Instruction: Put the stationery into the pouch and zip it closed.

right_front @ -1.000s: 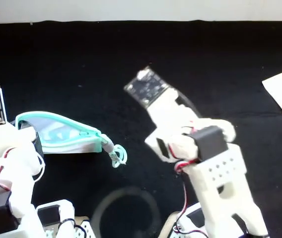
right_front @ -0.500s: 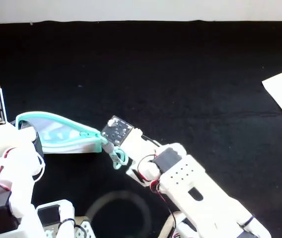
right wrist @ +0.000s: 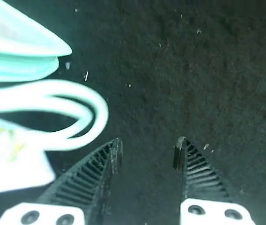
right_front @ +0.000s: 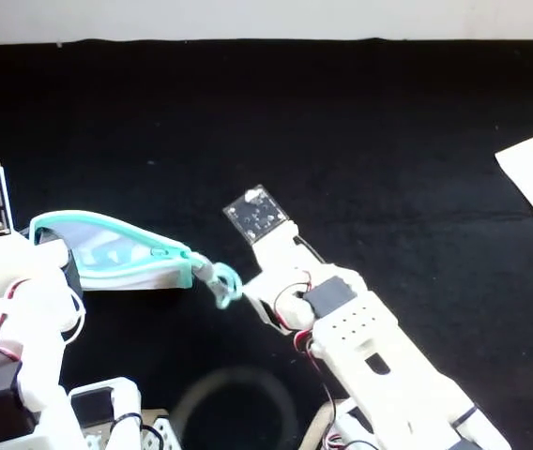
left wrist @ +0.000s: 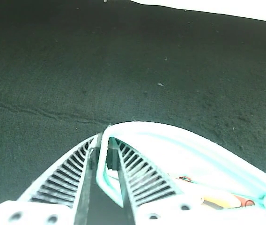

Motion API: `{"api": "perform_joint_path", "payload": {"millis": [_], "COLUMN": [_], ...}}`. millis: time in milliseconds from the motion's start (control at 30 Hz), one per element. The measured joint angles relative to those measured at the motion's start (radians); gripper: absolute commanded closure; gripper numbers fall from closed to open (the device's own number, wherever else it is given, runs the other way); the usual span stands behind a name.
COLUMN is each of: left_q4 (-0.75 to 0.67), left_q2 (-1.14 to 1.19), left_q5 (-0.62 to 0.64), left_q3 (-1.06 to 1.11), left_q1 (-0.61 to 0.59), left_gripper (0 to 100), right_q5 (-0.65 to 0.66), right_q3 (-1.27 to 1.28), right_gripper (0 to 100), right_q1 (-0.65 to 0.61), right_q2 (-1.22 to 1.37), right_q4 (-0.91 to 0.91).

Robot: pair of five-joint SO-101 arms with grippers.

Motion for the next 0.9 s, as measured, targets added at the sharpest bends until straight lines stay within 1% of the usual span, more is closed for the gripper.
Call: {"api": "perform_joint_path", "payload": {"millis": [167,300,500,600,833,900], "left_q4": [0.000,0.000,0.000,0.000,0.000,0.000], "left_q2": [0.000,0.000,0.000,0.000,0.000,0.000], "left_q5": [0.000,0.000,0.000,0.000,0.000,0.000], "left_q3": [0.000,0.000,0.000,0.000,0.000,0.000], "left_q1": [0.000,0.000,0.000,0.000,0.000,0.000], "left_gripper": [99,99,99,99,99,99], "right_q5": [0.068,0.109,0.118,0.118,0.000,-0.034], "right_q3": [0.003,0.009,0.092,0.120,0.121,0.129], "right_gripper": [80.8,80.8,80.8,80.8,80.8,80.8], "right_q1": [0.000,0.000,-0.006,-0.055,-0.141,-0.157], "right_q2": [-0.005,-0.055,-0.083,-0.083,-0.083,-0.083], "right_q4": [0.000,0.000,0.000,0.000,-0.005,-0.040]}}
